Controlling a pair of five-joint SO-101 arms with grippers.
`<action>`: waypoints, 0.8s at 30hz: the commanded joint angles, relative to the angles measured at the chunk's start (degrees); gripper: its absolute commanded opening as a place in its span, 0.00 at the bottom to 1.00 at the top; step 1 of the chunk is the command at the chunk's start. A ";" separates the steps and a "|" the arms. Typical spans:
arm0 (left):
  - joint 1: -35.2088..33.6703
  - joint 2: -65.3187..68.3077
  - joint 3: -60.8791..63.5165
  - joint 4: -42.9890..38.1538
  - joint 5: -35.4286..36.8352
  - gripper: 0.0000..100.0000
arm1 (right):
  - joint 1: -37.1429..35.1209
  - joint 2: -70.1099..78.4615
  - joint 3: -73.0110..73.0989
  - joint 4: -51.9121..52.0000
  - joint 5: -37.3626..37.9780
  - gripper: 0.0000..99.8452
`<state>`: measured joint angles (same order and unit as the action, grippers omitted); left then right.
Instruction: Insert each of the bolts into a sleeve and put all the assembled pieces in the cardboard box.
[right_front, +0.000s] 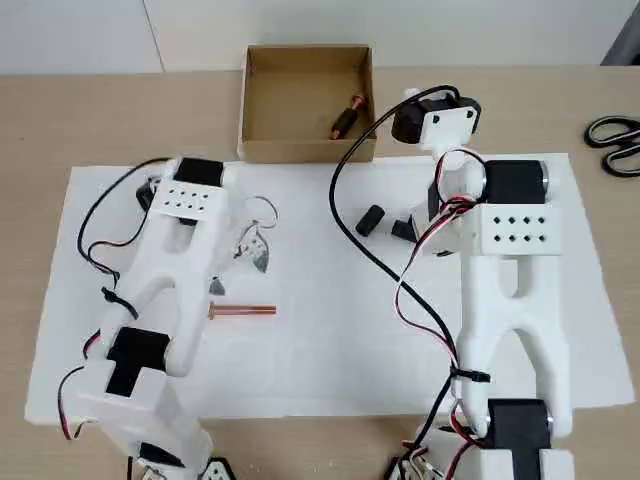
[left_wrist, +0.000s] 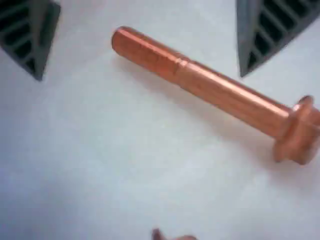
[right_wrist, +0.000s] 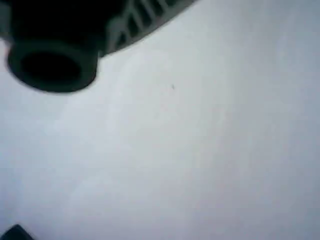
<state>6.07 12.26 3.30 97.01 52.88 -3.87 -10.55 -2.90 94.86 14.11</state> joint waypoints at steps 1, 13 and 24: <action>0.44 -2.81 1.45 0.62 2.55 0.24 | 0.22 -2.95 -0.26 -0.04 0.44 0.00; 0.35 -2.81 10.07 0.00 6.33 0.24 | 0.22 -2.95 -0.26 0.04 0.44 0.00; 0.18 -2.81 22.20 -17.49 8.88 0.23 | 0.22 -2.95 -0.26 0.22 0.44 0.00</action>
<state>6.51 9.45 24.48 84.26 60.62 -3.87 -10.55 -2.90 94.86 14.11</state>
